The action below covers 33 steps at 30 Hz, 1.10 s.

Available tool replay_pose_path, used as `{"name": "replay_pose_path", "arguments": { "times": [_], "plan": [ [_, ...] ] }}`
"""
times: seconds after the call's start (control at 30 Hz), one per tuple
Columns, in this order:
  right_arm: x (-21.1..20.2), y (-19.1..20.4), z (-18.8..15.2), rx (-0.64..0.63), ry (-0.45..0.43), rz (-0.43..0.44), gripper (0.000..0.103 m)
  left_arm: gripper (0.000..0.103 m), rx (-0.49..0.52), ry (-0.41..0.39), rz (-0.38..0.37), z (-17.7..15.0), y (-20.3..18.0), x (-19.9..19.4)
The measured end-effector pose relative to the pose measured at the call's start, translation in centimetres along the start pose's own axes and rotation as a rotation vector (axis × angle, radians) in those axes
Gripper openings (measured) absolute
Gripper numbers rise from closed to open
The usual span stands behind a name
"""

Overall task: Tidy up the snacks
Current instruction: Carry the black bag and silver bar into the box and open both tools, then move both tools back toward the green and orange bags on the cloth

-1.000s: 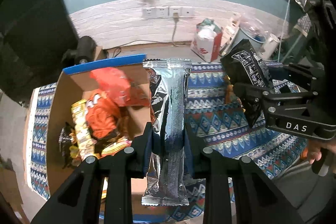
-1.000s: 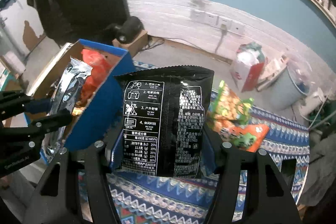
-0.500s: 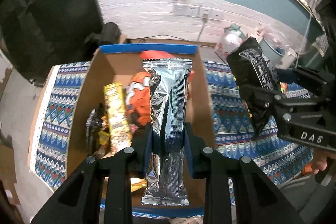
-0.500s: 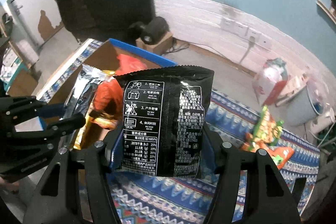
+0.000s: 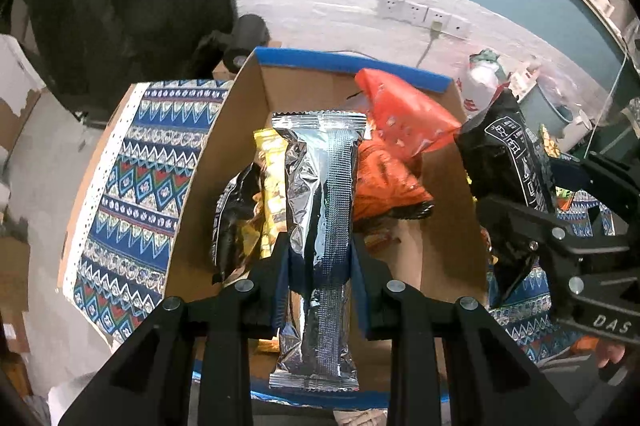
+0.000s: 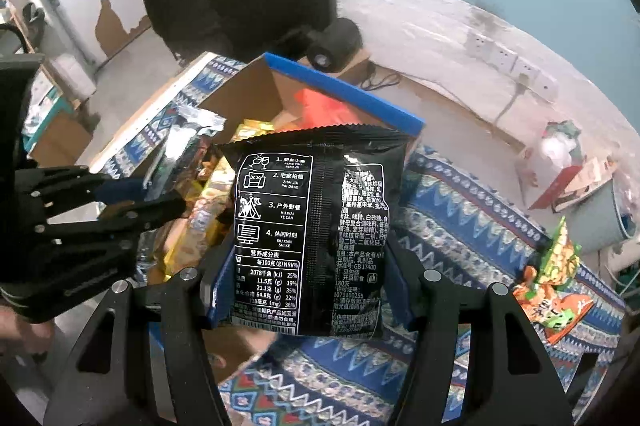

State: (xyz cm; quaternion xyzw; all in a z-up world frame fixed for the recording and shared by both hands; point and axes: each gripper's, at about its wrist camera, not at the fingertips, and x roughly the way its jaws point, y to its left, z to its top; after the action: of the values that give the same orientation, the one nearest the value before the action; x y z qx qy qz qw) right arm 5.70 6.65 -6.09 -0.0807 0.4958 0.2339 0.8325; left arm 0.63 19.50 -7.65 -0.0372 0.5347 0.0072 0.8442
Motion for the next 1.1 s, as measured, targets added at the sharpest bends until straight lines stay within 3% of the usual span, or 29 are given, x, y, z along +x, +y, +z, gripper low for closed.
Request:
{"name": "replay_pose_path", "arguments": {
  "times": [0.13, 0.27, 0.63, 0.7, 0.83, 1.1],
  "plan": [
    [0.5, 0.8, 0.2, -0.003, 0.008, 0.02, 0.063, 0.03, -0.006, 0.009, 0.025, -0.1, 0.5, 0.1],
    [1.1, 1.7, 0.3, -0.008, 0.017, 0.039, 0.063, 0.053, -0.014, 0.008, 0.062, 0.0, 1.2, -0.2],
    [2.6, 2.5, -0.5, -0.014, 0.073, 0.095, 0.064, 0.053, -0.042, -0.031, 0.082, 0.3, 2.5, -2.0],
    [2.5, 2.5, -0.6, -0.011, 0.073, 0.098, 0.068, 0.053, -0.041, -0.034, 0.082, 0.3, 2.4, -2.2],
    [1.6, 2.2, -0.6, -0.005, 0.046, 0.09, 0.076, 0.054, -0.032, -0.033, 0.074, 0.2, 2.0, -2.1],
    [0.0, 0.6, -0.8, 0.009, 0.019, 0.05, 0.076, 0.054, 0.021, -0.028, 0.039, 0.3, -0.9, -2.0]
  ]
}}
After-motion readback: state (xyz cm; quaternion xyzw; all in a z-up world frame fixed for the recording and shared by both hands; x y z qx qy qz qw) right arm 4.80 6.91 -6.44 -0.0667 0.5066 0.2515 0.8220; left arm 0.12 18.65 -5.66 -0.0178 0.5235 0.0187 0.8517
